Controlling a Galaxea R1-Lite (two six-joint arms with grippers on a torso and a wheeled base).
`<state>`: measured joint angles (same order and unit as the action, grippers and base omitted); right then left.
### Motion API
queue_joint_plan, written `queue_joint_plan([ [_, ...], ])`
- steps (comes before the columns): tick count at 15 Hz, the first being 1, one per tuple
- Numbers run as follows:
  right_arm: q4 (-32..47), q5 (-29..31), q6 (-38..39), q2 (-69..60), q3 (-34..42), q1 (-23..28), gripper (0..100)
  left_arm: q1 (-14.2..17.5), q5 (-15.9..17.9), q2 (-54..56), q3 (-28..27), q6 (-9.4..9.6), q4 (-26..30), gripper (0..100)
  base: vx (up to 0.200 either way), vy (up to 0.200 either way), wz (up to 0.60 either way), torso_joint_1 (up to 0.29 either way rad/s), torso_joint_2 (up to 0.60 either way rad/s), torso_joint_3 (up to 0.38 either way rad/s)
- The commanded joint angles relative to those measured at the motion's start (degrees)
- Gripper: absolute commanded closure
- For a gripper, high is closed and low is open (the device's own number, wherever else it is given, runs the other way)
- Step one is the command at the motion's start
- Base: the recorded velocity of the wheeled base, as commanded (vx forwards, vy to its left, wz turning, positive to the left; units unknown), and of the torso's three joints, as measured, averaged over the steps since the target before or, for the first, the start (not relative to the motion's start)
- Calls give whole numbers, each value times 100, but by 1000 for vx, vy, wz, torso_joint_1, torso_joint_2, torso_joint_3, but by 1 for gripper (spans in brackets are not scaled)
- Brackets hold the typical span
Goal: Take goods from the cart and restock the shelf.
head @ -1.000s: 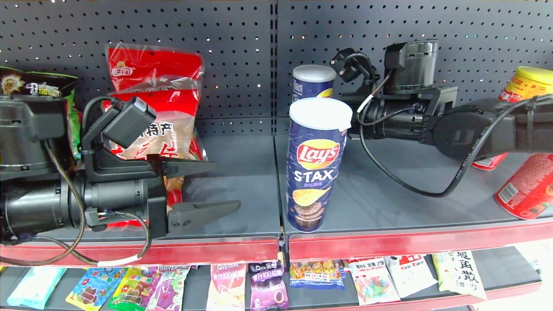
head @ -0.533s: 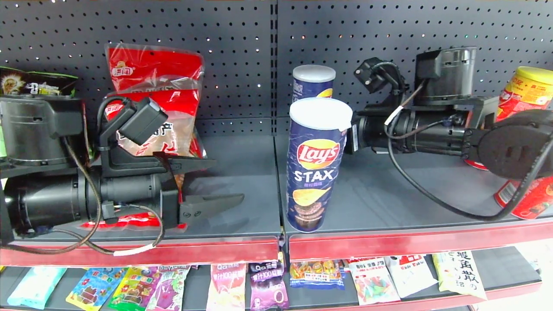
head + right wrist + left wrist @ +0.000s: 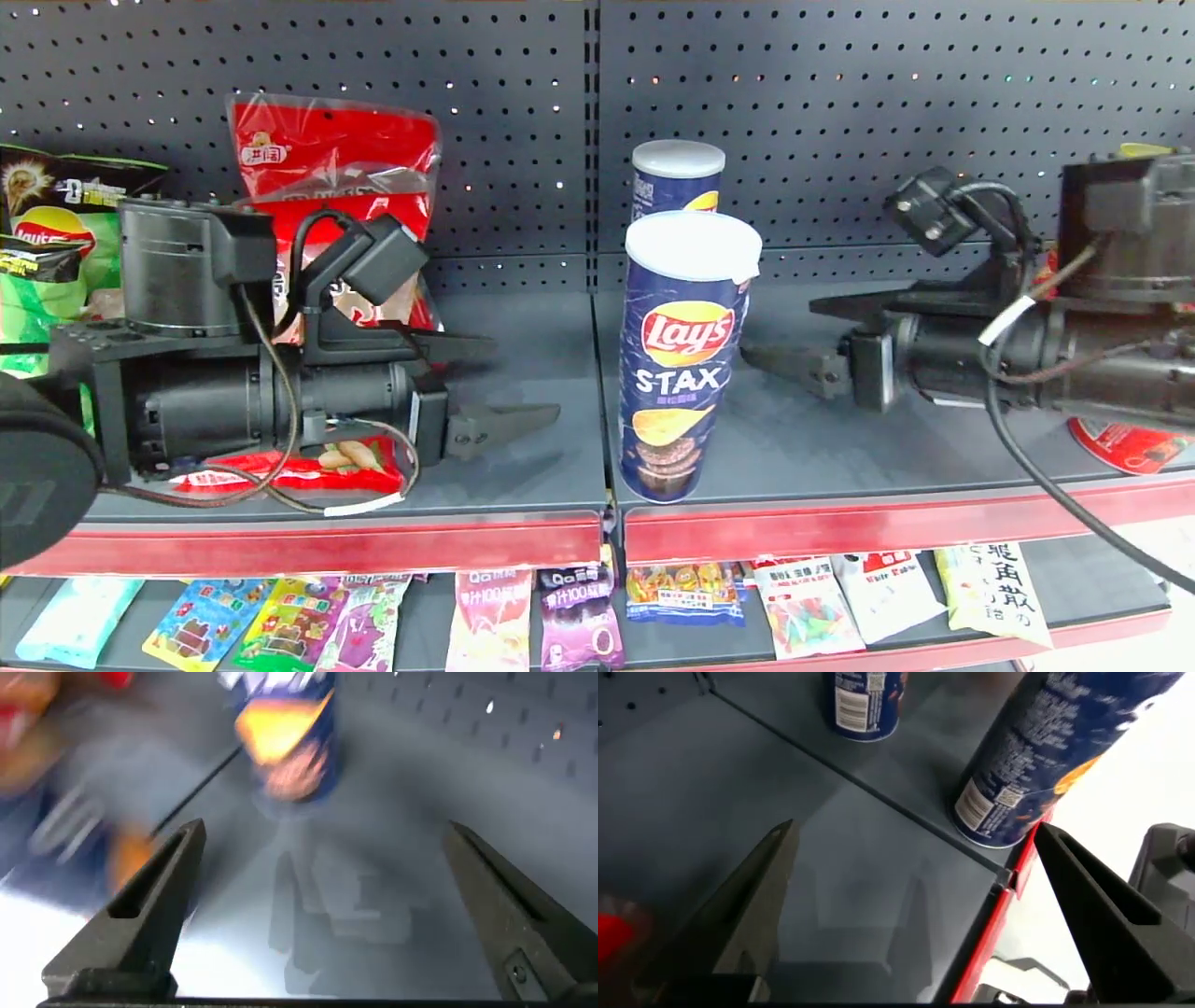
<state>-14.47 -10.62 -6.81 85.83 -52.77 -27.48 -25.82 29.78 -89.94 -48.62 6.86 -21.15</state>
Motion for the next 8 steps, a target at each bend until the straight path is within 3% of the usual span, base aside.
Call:
queue_joint_plan([
  [1,-3,-28,-13,-1420,1120,-302,0,-64,-25,-340,-95,113,-3,0,0,0,0,0,0,0],
  [3,6,-10,-13,-2000,1542,-381,0,-64,-34,-507,-175,193,-3,0,0,0,0,0,0,0],
  [5,14,25,-13,-2607,1885,-337,0,-195,-289,-595,-192,193,-3,0,0,0,0,0,0,0],
  [8,14,332,-4,-2994,2034,-82,0,-398,-377,-718,-201,193,-3,0,0,0,0,0,0,0],
])
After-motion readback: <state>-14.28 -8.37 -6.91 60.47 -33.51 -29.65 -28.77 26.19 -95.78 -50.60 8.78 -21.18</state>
